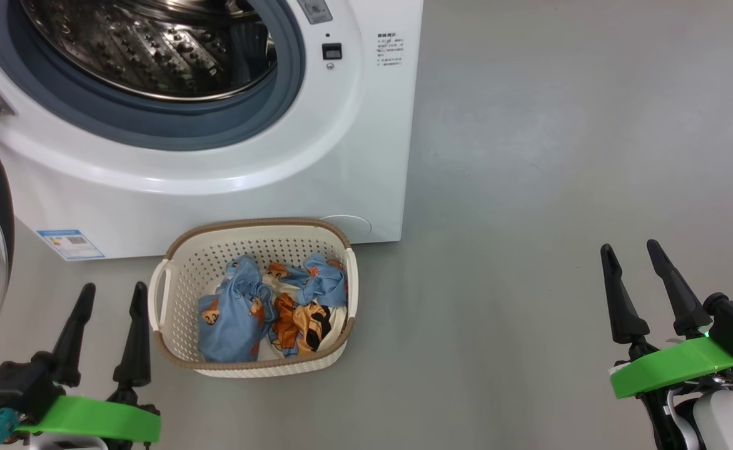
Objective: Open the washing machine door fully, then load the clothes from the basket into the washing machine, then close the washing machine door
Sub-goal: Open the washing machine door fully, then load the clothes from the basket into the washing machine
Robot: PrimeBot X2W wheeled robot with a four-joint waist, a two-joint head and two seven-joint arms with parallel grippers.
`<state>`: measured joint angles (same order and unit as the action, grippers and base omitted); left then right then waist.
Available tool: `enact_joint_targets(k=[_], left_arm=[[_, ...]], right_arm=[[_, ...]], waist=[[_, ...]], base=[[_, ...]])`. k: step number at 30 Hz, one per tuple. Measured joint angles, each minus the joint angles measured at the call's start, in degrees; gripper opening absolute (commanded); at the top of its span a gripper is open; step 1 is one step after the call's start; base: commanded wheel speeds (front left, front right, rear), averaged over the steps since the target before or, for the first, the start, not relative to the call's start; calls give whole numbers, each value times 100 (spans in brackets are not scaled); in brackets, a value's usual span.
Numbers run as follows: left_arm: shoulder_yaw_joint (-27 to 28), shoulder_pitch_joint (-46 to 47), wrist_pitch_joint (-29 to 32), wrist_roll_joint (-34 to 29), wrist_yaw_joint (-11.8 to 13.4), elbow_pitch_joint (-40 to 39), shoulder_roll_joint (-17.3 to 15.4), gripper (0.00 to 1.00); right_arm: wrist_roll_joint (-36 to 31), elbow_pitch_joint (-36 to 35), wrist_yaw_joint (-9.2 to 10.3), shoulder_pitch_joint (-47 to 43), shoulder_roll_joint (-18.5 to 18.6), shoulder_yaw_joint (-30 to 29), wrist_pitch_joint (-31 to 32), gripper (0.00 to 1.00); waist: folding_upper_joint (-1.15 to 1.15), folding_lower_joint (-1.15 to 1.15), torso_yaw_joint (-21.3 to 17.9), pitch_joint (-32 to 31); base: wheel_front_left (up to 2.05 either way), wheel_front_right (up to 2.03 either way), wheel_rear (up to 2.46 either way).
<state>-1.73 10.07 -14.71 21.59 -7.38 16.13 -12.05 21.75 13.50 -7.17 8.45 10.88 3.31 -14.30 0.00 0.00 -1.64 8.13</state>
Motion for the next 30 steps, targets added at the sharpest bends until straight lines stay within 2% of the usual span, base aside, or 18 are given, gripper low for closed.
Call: enact_joint_targets(k=[16, 30], left_arm=[[-54, 3, 0, 252, 0, 27, 3, 100], [-163, 27, 0, 310, 0, 32, -80, 100]], right_arm=[[0, -4, 0, 2, 2, 8, 0, 100], [-1, -24, 0, 14, 1, 12, 0, 100]], waist=[[0, 0, 77, 104], [0, 0, 80, 230]], base=[[2, -4, 3], [44, -93, 50]])
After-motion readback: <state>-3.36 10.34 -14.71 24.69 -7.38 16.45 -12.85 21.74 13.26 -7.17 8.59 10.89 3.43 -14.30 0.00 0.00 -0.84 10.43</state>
